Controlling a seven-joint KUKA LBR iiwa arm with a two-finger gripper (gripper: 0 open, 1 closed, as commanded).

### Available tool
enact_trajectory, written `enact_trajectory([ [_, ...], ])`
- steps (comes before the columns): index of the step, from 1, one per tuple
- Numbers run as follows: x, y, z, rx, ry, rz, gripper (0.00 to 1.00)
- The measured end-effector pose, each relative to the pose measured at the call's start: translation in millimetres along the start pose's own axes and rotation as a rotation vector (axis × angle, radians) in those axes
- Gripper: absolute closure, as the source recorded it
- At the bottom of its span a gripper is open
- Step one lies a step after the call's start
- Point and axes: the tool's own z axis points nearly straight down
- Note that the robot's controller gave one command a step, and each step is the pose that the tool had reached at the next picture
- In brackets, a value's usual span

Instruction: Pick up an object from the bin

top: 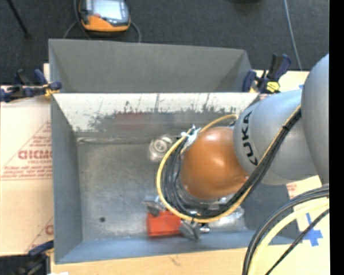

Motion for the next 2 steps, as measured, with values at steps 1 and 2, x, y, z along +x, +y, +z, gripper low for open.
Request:
enact_trajectory([
  [1, -2.4, -3.2, -5.9, 0.007, -0.005, 0.008, 1.0],
  [2, 0.1, -26.4, -50.3, 0.001, 0.004, 0.226, 1.0],
])
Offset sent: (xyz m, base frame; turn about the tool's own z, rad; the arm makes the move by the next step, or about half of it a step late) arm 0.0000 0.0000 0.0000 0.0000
